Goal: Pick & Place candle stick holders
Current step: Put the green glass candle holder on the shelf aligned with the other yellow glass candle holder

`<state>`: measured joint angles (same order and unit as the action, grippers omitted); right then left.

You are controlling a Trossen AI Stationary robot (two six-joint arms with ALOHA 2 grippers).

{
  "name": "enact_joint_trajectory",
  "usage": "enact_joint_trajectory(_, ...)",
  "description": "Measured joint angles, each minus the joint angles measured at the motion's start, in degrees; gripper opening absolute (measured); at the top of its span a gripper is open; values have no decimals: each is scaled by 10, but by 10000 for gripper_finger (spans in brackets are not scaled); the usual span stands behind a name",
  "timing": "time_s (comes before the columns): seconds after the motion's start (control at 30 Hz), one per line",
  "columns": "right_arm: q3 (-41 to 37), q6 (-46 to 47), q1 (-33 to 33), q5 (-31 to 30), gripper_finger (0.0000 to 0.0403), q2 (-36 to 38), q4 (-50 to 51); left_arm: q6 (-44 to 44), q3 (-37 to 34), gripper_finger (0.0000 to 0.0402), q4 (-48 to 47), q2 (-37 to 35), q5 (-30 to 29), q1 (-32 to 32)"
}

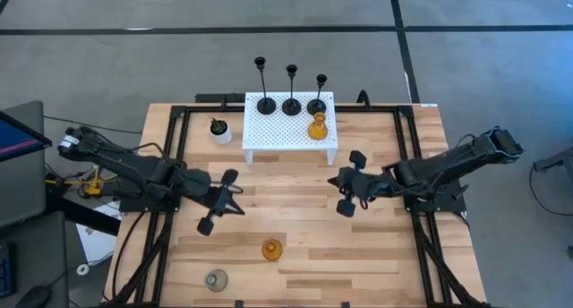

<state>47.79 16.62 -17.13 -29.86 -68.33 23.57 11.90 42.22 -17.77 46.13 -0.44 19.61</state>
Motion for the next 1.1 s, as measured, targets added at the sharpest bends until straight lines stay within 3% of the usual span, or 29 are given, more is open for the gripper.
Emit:
enact_joint_trajectory(0.2,0,0,-39,-46,2,-15,-15,-17,-61,8,35,-1,-5,32)
enact_joint_trajectory(0.4,0,1,-47,-54,1,-14,-54,-84,-102,8,51,-2,-4,66)
enact_joint_trajectory(0.73,0,3,-47,-54,1,-14,-144,-96,-121,8,54,-2,-4,146)
enact_joint_trajectory(1.1,0,95,-44,-78,0,-70,-174,-83,-140,7,54,-5,-4,268)
